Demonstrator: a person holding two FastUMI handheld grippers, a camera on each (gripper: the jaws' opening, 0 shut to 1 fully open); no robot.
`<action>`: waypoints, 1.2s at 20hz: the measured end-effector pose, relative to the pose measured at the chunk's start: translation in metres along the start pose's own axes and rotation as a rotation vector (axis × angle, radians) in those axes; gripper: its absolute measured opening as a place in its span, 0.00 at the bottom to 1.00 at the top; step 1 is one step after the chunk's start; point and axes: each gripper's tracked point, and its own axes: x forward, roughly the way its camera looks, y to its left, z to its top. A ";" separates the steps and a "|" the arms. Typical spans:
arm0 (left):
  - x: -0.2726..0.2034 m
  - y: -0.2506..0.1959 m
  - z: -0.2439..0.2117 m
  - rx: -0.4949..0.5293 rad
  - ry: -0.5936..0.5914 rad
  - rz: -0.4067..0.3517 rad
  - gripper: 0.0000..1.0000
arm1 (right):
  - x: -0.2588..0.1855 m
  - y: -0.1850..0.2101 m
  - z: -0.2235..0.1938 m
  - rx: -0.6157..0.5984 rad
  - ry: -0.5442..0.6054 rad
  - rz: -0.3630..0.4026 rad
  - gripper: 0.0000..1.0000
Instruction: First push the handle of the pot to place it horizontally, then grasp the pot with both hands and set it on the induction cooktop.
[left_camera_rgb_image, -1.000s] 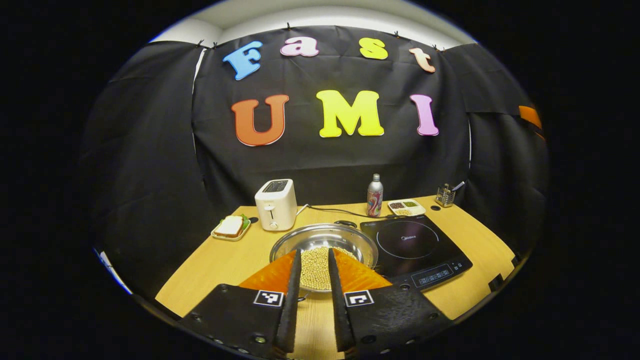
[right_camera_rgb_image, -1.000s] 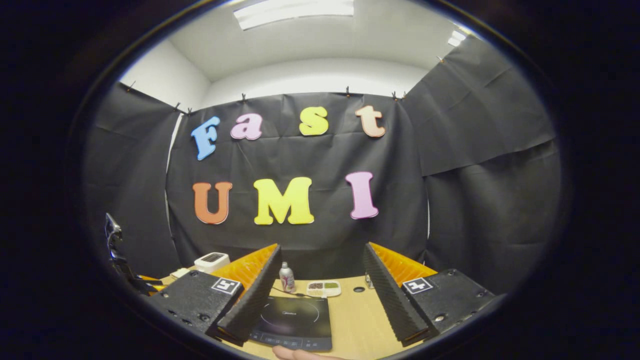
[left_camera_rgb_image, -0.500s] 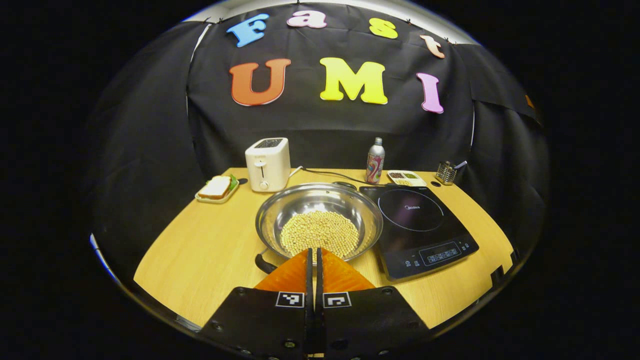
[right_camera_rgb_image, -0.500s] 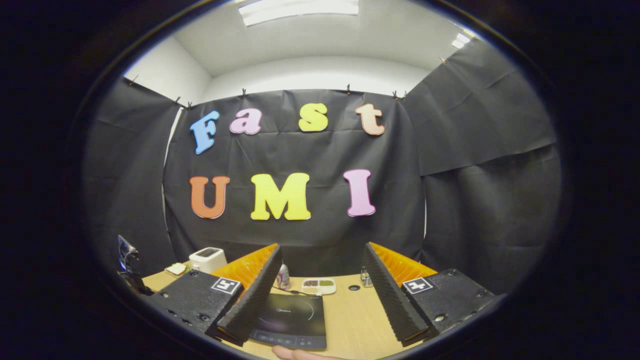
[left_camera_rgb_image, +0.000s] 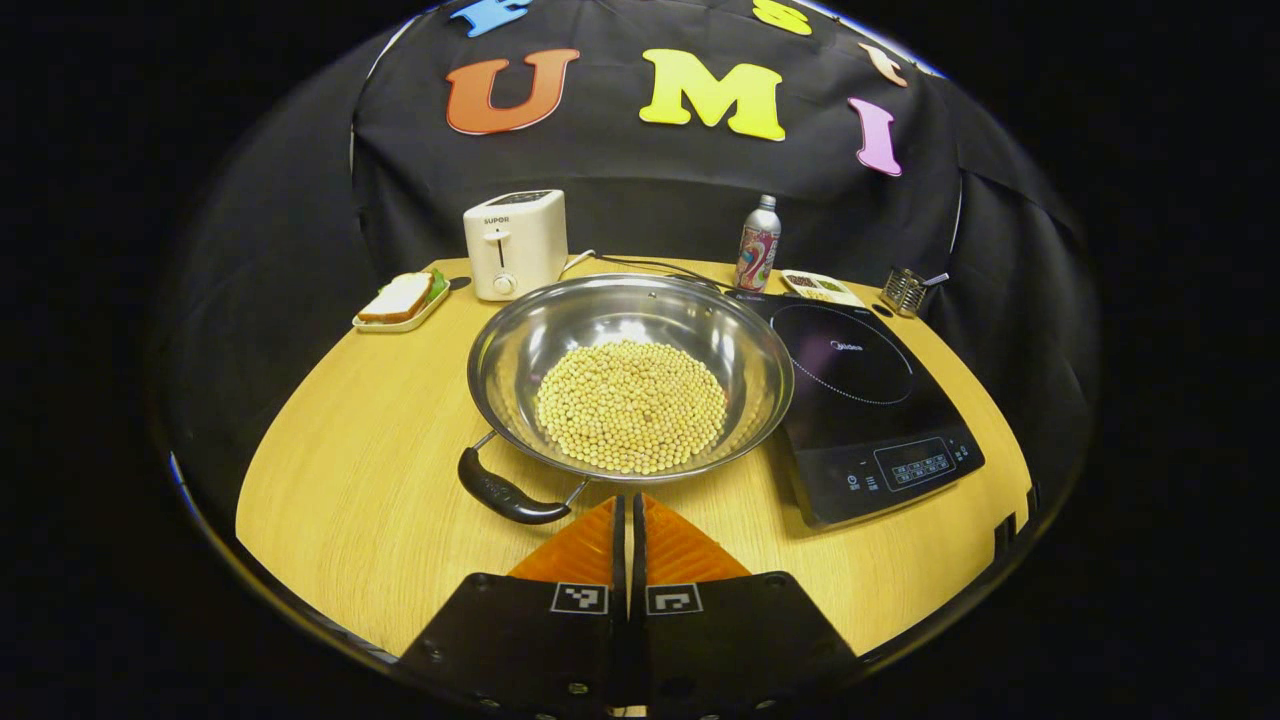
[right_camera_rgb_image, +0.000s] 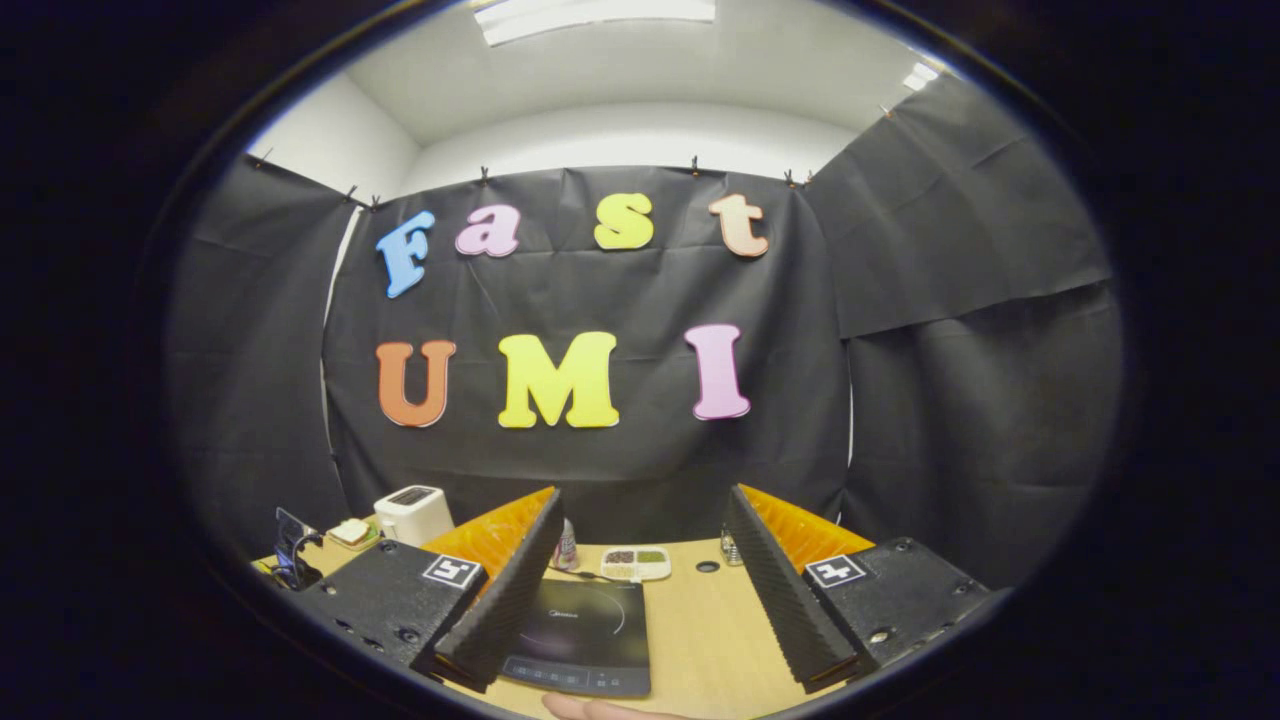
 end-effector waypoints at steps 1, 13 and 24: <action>0.002 0.002 -0.001 -0.002 0.008 0.003 0.00 | 0.001 0.000 -0.002 -0.002 0.003 0.000 1.00; 0.016 0.036 -0.004 -0.052 0.061 0.037 0.00 | 0.000 -0.004 -0.001 0.000 -0.015 -0.008 1.00; 0.038 0.079 0.007 -0.070 0.091 0.076 0.00 | -0.017 0.014 -0.003 0.012 -0.044 0.033 1.00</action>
